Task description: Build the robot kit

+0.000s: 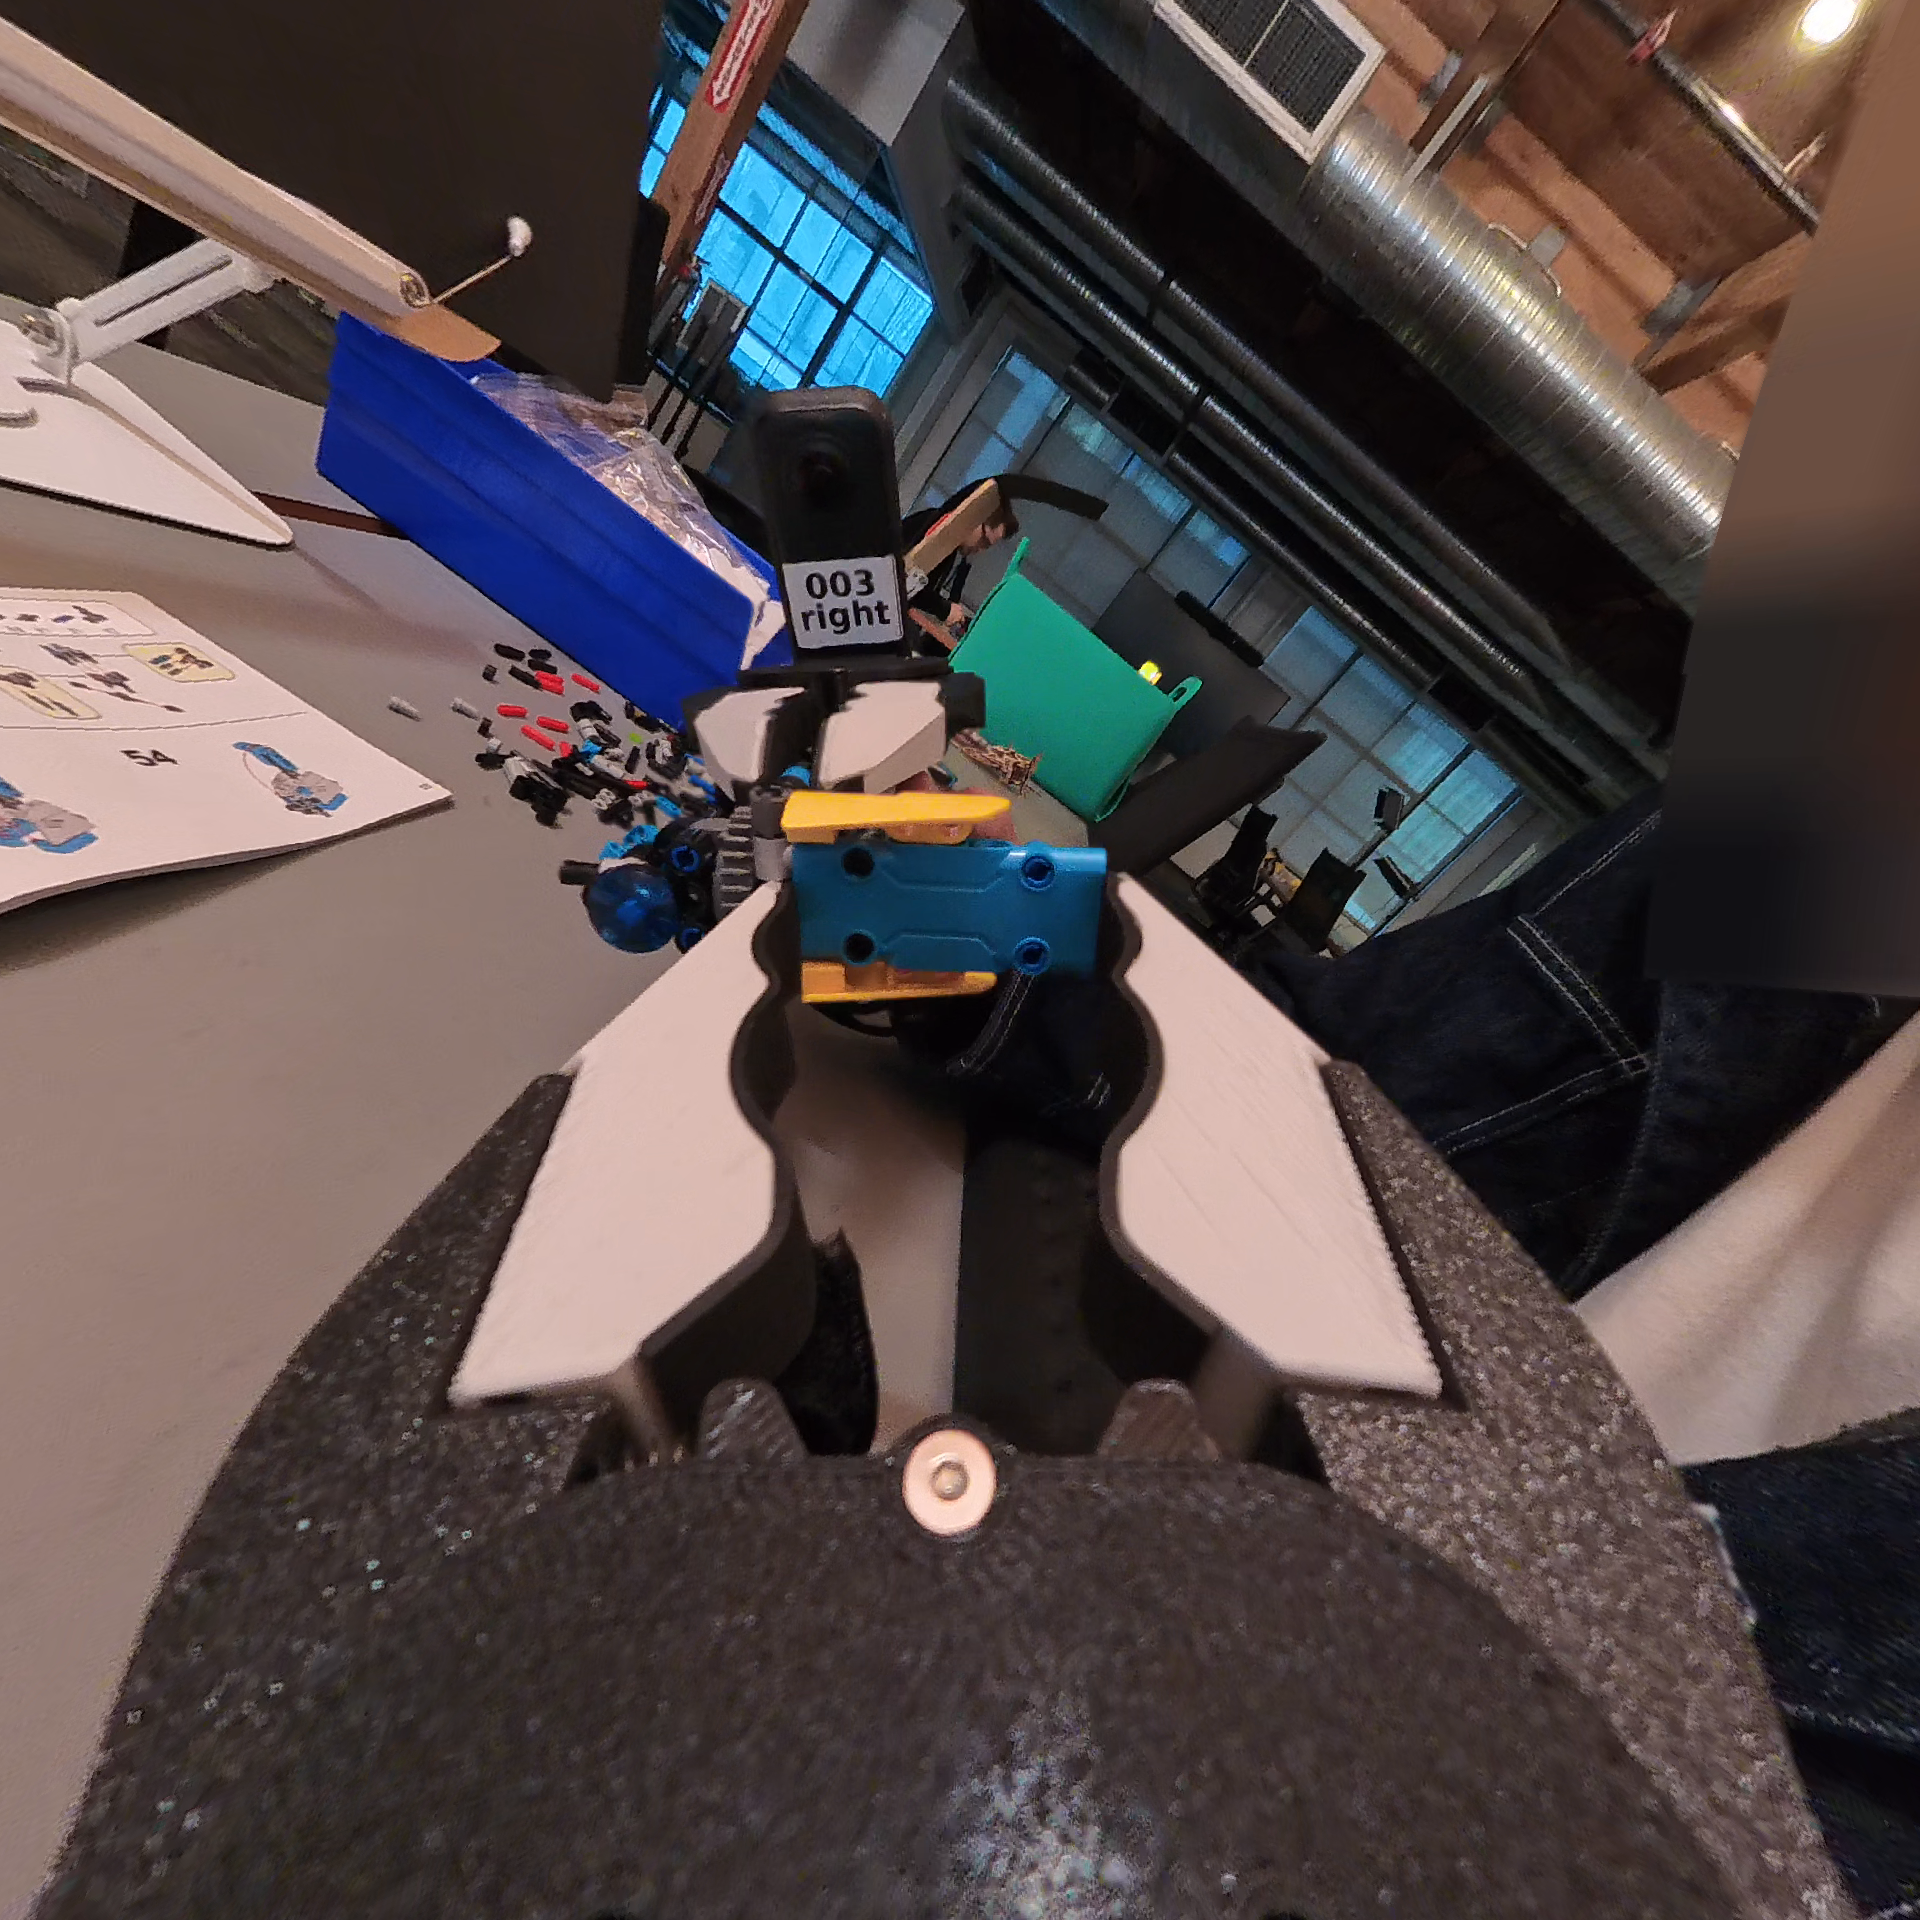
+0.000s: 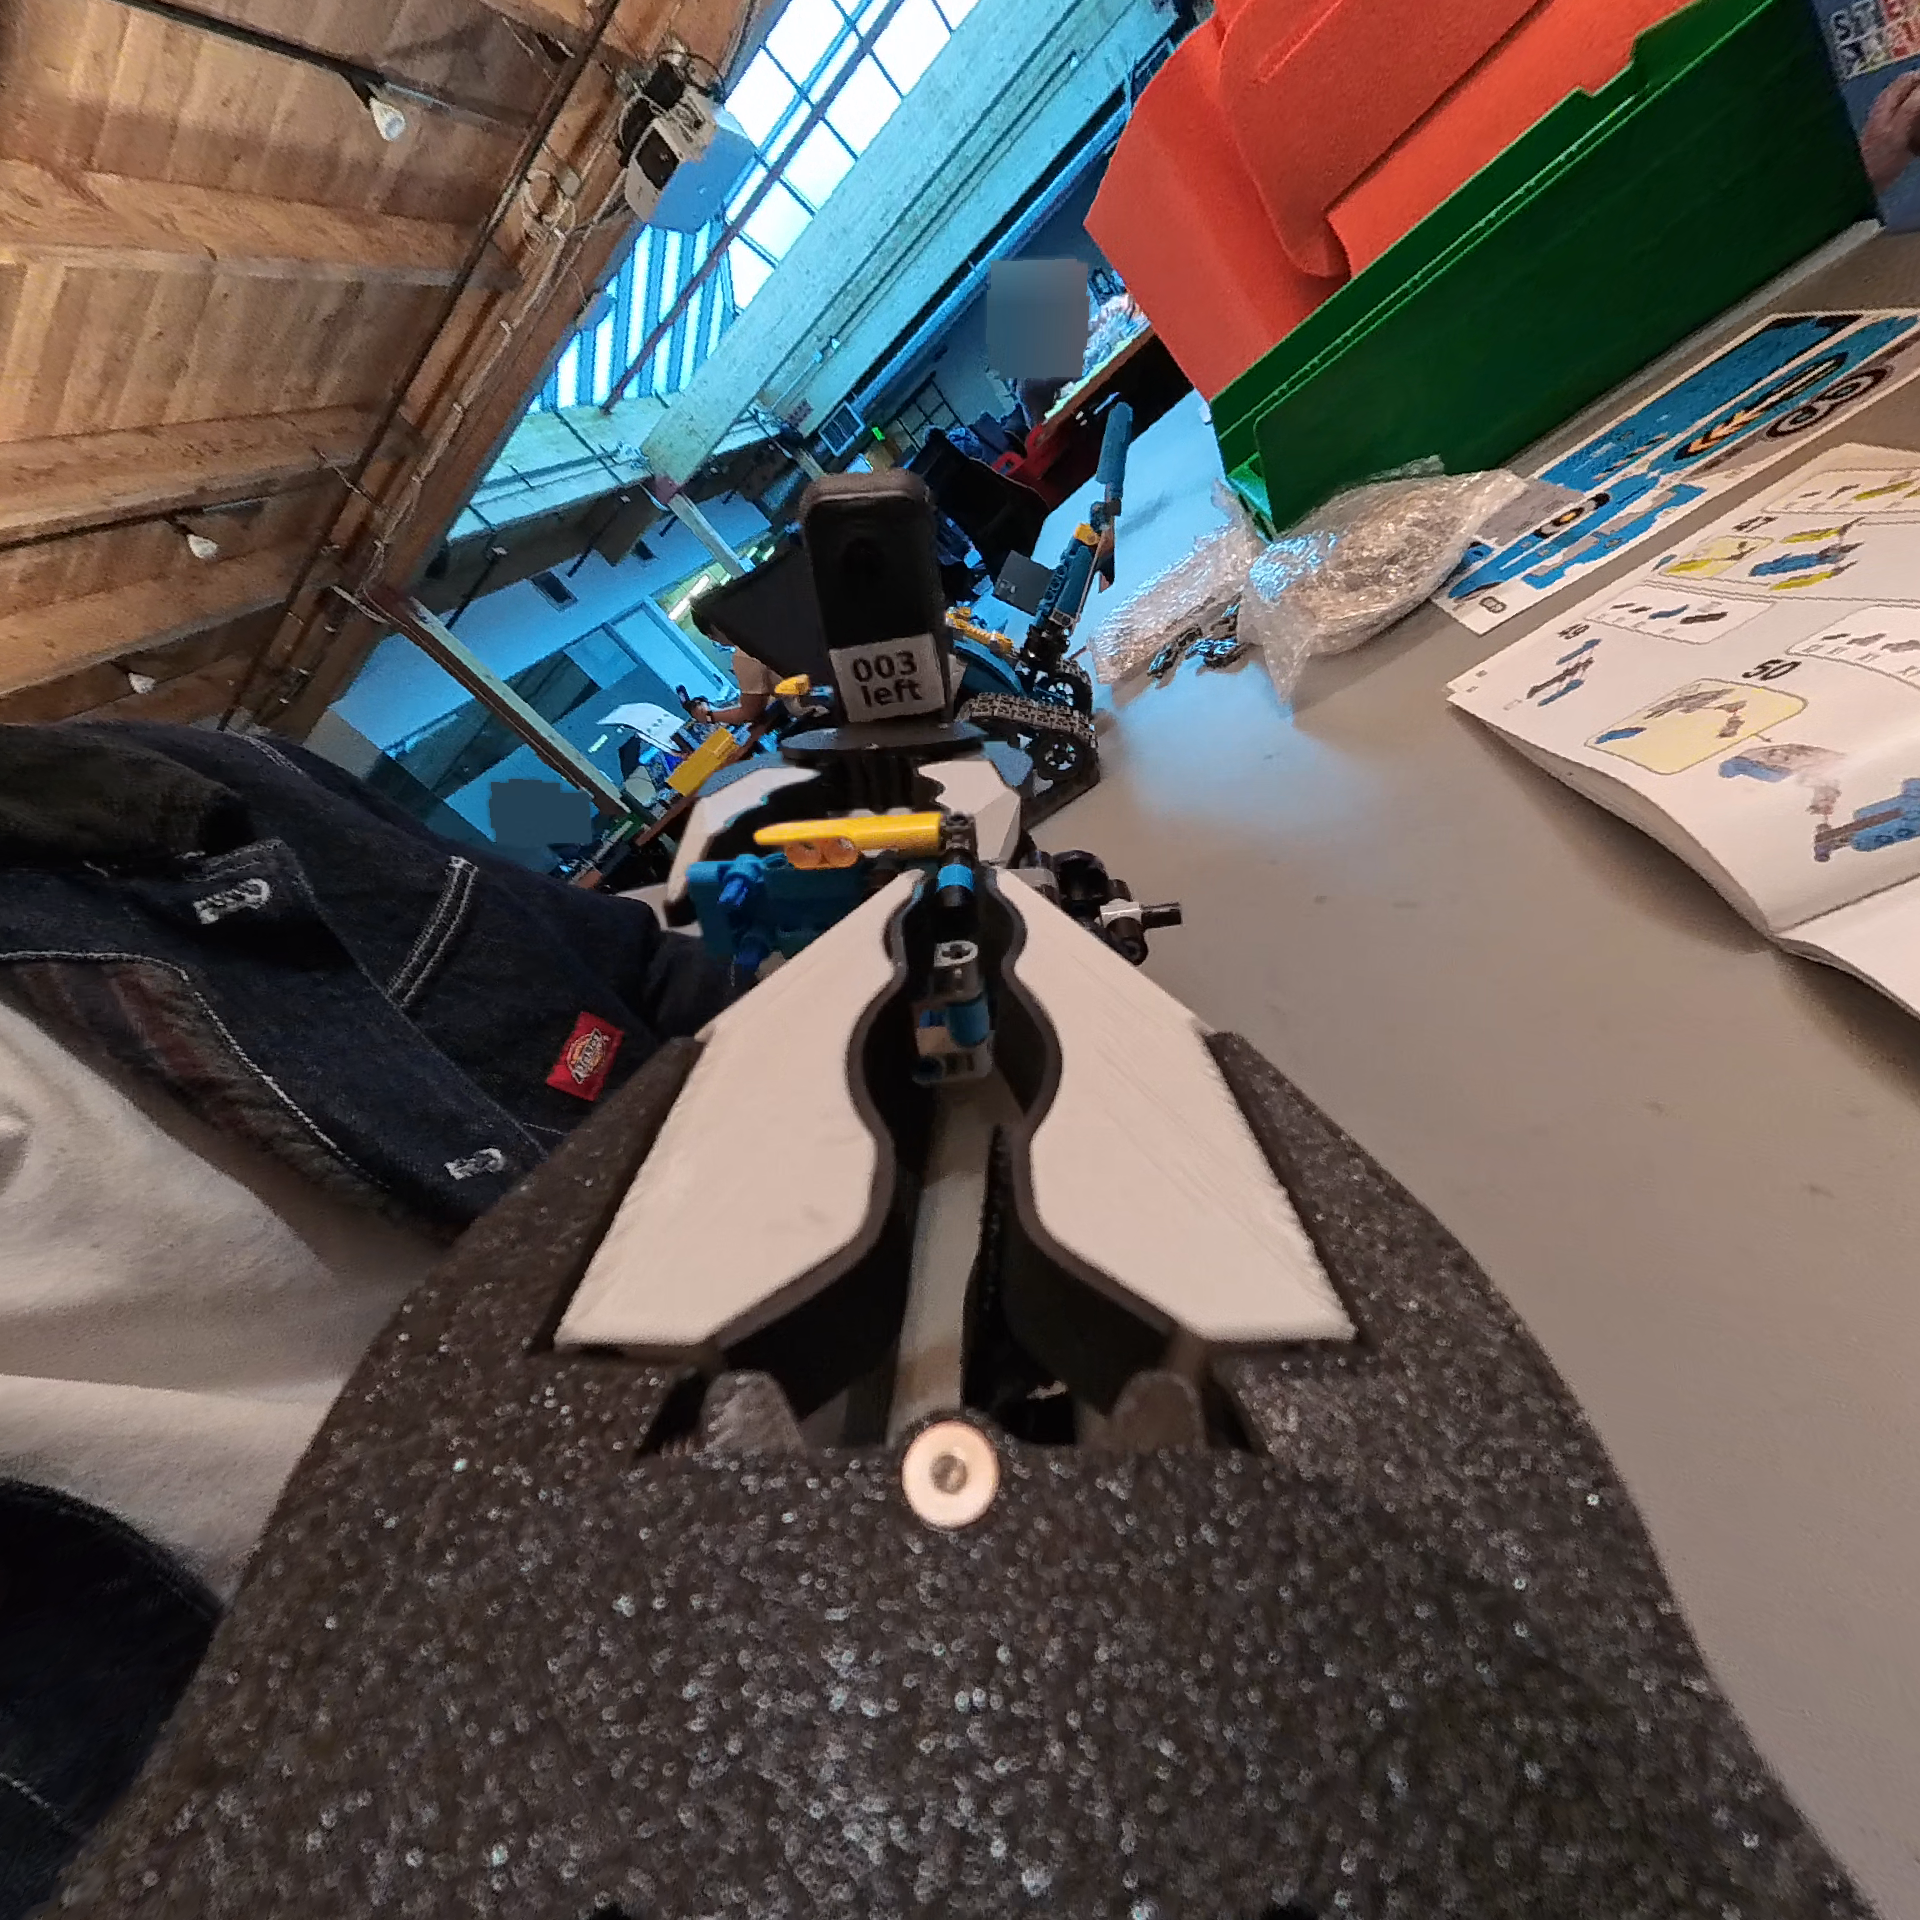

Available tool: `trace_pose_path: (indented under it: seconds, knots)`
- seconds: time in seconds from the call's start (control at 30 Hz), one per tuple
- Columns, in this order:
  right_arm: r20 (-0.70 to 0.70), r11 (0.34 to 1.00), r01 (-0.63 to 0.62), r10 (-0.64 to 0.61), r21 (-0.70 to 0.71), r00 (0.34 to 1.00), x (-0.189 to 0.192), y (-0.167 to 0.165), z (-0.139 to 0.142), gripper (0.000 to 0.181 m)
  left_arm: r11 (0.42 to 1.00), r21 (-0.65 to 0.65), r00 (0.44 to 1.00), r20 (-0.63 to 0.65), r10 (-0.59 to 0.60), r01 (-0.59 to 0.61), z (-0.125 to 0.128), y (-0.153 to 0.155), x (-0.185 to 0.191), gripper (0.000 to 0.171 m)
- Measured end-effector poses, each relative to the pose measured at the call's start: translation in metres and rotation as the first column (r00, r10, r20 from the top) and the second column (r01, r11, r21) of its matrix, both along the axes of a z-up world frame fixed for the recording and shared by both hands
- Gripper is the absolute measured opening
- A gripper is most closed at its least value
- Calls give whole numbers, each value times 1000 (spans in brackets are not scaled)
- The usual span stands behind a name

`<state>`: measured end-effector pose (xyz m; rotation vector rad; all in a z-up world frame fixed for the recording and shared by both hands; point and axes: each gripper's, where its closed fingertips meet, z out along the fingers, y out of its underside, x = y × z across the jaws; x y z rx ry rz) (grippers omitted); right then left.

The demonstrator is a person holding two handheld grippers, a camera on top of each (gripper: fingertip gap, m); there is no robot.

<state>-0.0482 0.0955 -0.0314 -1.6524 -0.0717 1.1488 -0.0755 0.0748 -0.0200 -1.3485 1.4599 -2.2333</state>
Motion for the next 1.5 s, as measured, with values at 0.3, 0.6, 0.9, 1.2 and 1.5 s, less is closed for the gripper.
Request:
trace_pose_path:
  seconds: [0.3,0.6,0.9,1.2,1.5]
  knots:
    - [-64,999,31,-33,-36,997,4,5,0,6,996,-92,1000,-18,12,-14,1,6,4,58]
    - [-110,987,109,-122,-119,986,14,15,-13,6,978,-187,992,-94,80,-97,-12,15,17,57]
    - [-200,990,53,-78,-129,977,12,11,-7,7,963,-268,998,-61,25,-40,-5,13,13,58]
    - [-202,986,-74,43,-147,978,5,-3,-4,7,996,-83,999,-45,-23,19,-7,-6,7,57]
    - [90,978,-122,139,-170,986,-7,-20,-23,6,949,305,995,-85,-54,78,-38,-29,-3,57]
